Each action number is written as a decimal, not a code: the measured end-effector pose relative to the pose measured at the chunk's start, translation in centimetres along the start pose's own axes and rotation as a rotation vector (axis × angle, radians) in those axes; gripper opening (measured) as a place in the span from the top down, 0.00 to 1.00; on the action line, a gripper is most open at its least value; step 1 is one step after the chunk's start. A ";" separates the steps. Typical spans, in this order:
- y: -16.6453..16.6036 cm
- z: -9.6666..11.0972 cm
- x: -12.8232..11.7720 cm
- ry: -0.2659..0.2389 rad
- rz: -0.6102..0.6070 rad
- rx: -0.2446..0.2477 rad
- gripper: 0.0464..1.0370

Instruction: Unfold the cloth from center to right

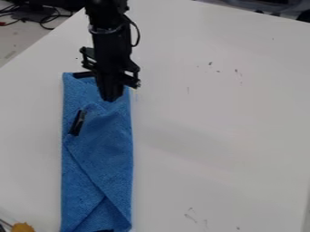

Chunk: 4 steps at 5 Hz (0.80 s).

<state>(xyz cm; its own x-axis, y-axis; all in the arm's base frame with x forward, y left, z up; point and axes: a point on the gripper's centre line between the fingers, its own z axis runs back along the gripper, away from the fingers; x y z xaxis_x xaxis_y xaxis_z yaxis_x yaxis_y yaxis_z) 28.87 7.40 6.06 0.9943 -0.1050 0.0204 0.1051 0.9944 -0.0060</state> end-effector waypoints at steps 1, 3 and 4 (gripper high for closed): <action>2.5 -1.5 -1.6 -0.010 0.069 -0.031 0.58; 5.1 -3.3 -3.5 0.011 0.153 -0.063 0.04; 5.1 -4.5 -3.1 0.035 0.148 -0.093 0.03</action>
<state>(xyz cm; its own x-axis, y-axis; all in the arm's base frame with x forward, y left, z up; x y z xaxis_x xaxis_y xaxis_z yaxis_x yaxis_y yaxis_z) 26.38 12.79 1.44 0.9989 0.0410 -0.0226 -0.0430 0.9942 -0.0985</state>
